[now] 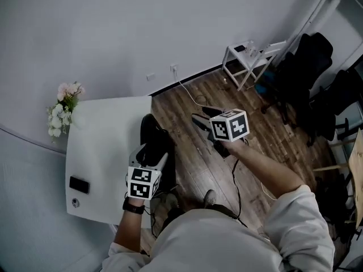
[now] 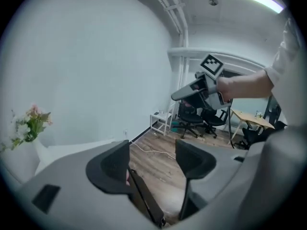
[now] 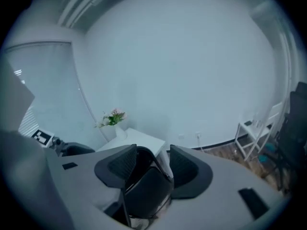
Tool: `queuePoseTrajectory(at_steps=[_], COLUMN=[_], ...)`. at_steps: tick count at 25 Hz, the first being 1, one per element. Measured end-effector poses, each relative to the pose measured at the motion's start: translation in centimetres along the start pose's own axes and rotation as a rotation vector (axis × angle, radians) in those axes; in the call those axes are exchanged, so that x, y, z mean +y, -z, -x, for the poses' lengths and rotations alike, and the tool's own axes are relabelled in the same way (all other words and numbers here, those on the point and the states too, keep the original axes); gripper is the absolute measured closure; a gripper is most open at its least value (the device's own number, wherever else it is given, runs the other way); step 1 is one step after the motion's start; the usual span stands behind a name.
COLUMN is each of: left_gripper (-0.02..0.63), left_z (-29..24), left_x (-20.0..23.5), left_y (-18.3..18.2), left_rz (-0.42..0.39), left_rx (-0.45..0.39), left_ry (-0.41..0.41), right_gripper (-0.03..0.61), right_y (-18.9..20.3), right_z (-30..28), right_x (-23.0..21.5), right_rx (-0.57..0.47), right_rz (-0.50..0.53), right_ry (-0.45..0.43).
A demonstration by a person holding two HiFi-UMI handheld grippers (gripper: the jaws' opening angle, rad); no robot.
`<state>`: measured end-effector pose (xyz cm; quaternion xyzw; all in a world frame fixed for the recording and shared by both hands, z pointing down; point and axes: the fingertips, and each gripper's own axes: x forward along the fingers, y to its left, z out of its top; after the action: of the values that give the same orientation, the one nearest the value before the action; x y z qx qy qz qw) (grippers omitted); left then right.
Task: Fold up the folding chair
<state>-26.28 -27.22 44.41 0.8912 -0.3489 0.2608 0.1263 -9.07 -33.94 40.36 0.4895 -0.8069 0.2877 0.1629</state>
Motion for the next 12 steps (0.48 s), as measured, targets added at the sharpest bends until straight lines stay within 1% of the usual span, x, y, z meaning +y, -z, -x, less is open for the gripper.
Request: queuePoseTrajectory(at_steps=[4,6,10,12], left_gripper=[0.327,0.341,0.374,0.402], left_z=[-1.0,-1.6,-2.4,-2.4], left_x=[-4.8,-7.3,-11.9,-13.5], left_y=[-4.7,-6.5,-8.5,-8.9], left_rz=[-0.033,-0.039,-0.058,-0.072], left_rx=[-0.095,-0.128,-0.159,-0.172], left_ry=[0.027,0.038,0.048,0.042], right_gripper=[0.364,0.367,0.382,0.405], right_y=[1.3,2.5,5.1,6.2], right_z=[10.5,15.1,22.4,25.6], right_x=[-3.7,-5.5,-8.1,-9.1], right_rx=[-0.139,-0.185,-0.247,-0.289], right_rz=[0.092,0.116,0.140,0.154], right_ry=[0.101,0.145,0.221,0.267])
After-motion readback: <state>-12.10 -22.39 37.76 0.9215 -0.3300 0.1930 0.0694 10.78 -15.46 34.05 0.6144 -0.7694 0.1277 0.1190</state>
